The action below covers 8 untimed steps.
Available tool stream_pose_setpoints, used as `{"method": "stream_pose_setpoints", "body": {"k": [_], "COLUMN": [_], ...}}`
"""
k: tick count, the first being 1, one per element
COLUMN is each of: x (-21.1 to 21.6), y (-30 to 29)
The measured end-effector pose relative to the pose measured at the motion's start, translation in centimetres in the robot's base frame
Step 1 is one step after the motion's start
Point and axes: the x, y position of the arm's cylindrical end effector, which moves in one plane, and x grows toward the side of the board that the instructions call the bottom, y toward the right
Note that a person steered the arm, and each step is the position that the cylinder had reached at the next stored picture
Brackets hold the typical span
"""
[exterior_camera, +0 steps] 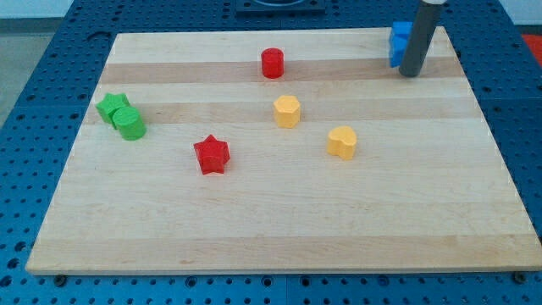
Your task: Move the yellow hexagon a bit down
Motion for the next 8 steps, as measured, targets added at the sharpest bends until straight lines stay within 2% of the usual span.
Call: {"method": "stream_pose_setpoints", "body": {"k": [5, 8], "x": [0.0, 0.4], "y": [-5.9, -7.0]}}
